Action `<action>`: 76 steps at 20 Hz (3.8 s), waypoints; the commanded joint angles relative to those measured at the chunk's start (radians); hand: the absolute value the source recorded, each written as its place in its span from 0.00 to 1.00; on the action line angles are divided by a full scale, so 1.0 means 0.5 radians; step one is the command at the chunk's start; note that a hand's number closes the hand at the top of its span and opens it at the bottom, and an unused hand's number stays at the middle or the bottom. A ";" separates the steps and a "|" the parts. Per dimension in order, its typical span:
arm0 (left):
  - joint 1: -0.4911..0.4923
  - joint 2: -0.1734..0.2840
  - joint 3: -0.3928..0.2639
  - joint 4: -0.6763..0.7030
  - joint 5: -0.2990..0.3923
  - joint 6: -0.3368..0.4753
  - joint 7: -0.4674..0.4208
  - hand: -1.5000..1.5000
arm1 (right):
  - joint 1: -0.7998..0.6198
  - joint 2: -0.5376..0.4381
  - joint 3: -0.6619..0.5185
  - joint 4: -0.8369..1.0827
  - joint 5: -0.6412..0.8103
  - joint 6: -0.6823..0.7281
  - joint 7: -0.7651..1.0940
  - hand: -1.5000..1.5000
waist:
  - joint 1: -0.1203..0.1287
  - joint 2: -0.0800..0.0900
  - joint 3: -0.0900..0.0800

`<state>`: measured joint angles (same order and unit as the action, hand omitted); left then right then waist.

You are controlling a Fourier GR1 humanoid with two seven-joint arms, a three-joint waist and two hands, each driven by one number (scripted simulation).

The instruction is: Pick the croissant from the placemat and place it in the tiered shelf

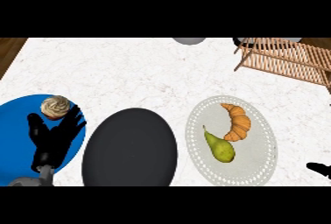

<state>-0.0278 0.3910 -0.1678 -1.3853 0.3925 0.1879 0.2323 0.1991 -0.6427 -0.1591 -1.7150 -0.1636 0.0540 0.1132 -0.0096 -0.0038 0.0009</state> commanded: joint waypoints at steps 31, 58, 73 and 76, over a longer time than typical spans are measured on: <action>-0.071 -0.185 0.127 0.112 -0.228 -0.063 0.073 0.50 | -1.065 0.455 0.881 0.040 1.115 -0.028 2.128 0.00 | 0.022 0.005 -0.002; 0.018 -0.266 0.330 -0.076 -0.340 -0.265 0.191 0.50 | -1.040 0.892 0.704 0.802 1.824 -0.225 1.561 0.00 | 0.028 0.007 -0.001; 0.042 -0.325 0.386 0.064 -0.425 -0.349 0.067 0.50 | -1.154 0.936 0.729 1.193 1.804 0.049 1.072 1.00 | 0.030 0.009 -0.002; -0.104 -0.344 0.426 0.262 -0.439 -0.349 0.007 0.50 | -1.141 1.085 0.747 1.166 1.828 -0.097 1.069 1.00 | 0.017 0.011 -0.003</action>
<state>-0.0398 0.2224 0.0277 -1.3609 0.1766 0.0302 0.2620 -0.3804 -0.1753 0.1759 -1.1413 0.7383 0.0237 0.6547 0.0021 -0.0169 -0.0089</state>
